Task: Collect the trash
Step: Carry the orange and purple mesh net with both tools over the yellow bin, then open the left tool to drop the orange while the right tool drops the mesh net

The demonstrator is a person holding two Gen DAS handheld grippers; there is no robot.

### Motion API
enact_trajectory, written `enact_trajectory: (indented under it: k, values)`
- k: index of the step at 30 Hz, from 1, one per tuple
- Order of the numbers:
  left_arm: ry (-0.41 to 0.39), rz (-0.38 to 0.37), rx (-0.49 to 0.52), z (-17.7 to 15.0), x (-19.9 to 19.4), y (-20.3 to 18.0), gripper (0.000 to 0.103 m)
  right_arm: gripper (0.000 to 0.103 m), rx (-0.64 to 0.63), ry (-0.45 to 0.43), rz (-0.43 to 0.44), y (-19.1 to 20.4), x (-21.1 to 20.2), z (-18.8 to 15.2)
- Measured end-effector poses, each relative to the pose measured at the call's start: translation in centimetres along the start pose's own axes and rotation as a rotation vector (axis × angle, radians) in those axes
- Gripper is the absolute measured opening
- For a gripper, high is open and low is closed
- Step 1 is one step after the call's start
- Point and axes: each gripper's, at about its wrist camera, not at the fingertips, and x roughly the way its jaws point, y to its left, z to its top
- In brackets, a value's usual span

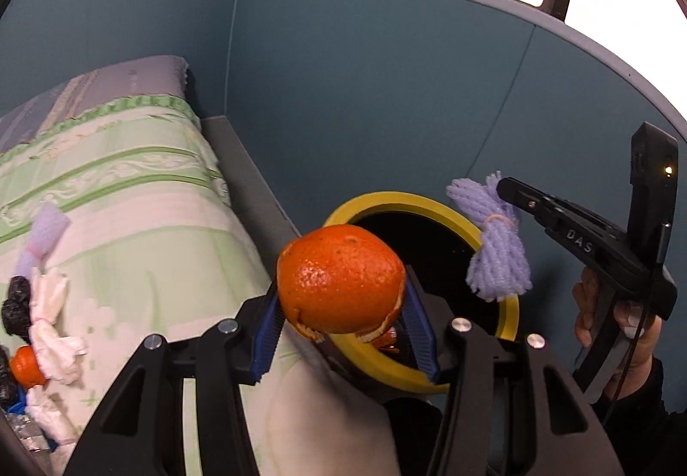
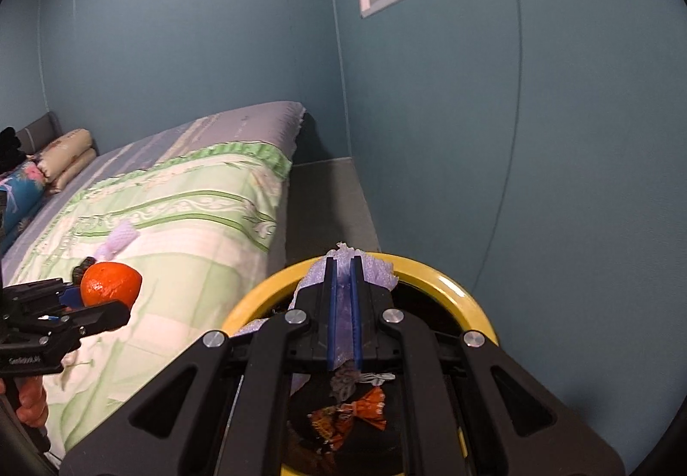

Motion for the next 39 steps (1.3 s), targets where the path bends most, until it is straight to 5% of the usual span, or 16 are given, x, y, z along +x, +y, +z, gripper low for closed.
enact_trajectory:
  k: [23, 27, 30, 34, 39]
  values:
    - [0.107, -0.096, -0.034, 0.4, 9.4, -3.7, 0.050, 0.006, 0.049, 0.078, -0.026, -3.7, 4.6, -1.5]
    - [0.106, -0.106, -0.064, 0.4, 9.6, -3.5, 0.059, 0.007, 0.068, 0.085, -0.033, -4.2, 4.7, -1.6]
    - [0.081, -0.104, -0.085, 0.7, 9.1, -2.8, 0.071, 0.012, 0.082, 0.087, -0.041, -4.5, 4.9, -1.6]
    - [0.060, -0.102, -0.090, 0.9, 8.5, -2.2, 0.074, 0.034, 0.105, 0.079, -0.040, -4.8, 4.8, -1.7]
    - [0.031, -0.093, -0.112, 1.2, 7.1, -1.0, 0.076, 0.034, 0.107, 0.069, -0.044, -4.4, 4.2, -1.5]
